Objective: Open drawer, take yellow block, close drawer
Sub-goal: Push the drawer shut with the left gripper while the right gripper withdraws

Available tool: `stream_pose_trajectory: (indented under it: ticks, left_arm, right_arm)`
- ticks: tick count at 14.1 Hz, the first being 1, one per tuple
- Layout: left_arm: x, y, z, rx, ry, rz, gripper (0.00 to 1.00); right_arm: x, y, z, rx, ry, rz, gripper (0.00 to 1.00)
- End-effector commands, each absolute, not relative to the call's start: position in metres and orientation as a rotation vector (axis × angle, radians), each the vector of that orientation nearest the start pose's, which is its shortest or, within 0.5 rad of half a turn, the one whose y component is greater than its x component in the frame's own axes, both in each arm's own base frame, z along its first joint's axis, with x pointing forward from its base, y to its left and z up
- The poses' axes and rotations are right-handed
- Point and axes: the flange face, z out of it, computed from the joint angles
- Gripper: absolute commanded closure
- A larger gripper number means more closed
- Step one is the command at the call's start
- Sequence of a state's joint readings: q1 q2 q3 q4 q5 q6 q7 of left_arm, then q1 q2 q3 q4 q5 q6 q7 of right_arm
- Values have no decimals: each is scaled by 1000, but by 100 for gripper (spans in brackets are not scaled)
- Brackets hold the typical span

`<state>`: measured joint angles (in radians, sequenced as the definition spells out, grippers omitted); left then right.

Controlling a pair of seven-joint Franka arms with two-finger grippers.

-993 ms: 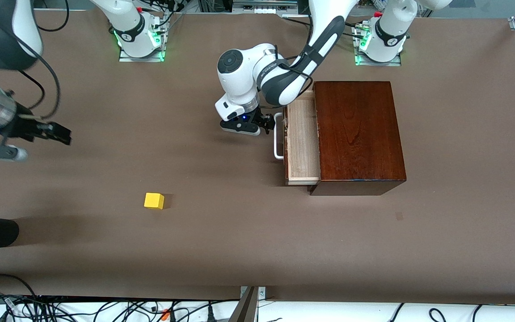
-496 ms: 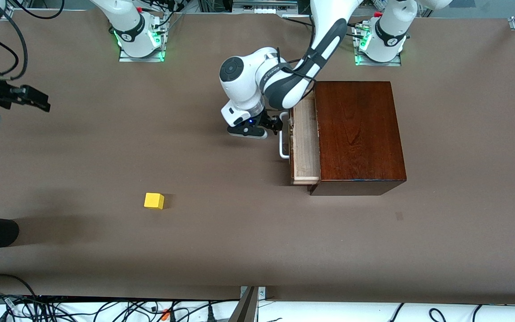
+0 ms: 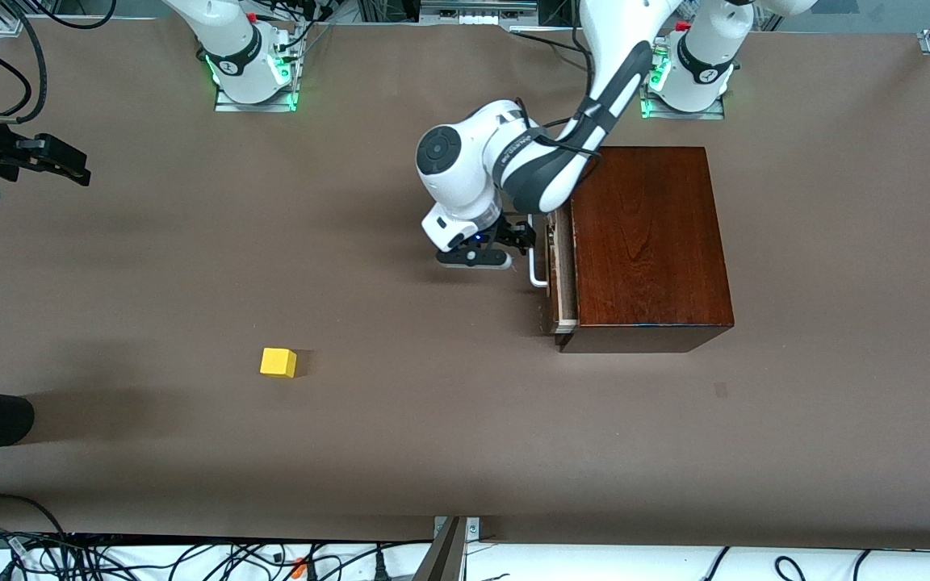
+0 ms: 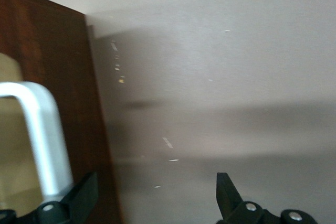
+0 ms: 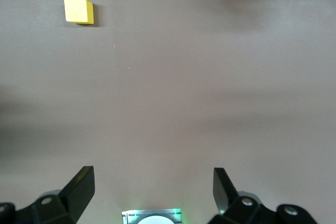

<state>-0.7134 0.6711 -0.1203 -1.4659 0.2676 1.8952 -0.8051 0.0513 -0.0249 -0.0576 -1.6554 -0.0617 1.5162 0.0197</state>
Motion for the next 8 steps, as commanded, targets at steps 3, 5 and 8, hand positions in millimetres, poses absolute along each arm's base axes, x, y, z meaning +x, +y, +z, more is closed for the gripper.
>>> stream_pose_trajectory:
  ticks: [3, 5, 8]
  left_arm:
    - [499, -469, 284, -2809, 230, 80, 0]
    - [500, -465, 282, -2801, 224, 92, 0]
    - [503, -460, 284, -2793, 213, 104, 0]
  right_arm:
    - [535, -10, 596, -3191, 21, 164, 0]
    - [536, -10, 593, -3191, 23, 171, 0]
    - [540, -8, 593, -3175, 25, 137, 0]
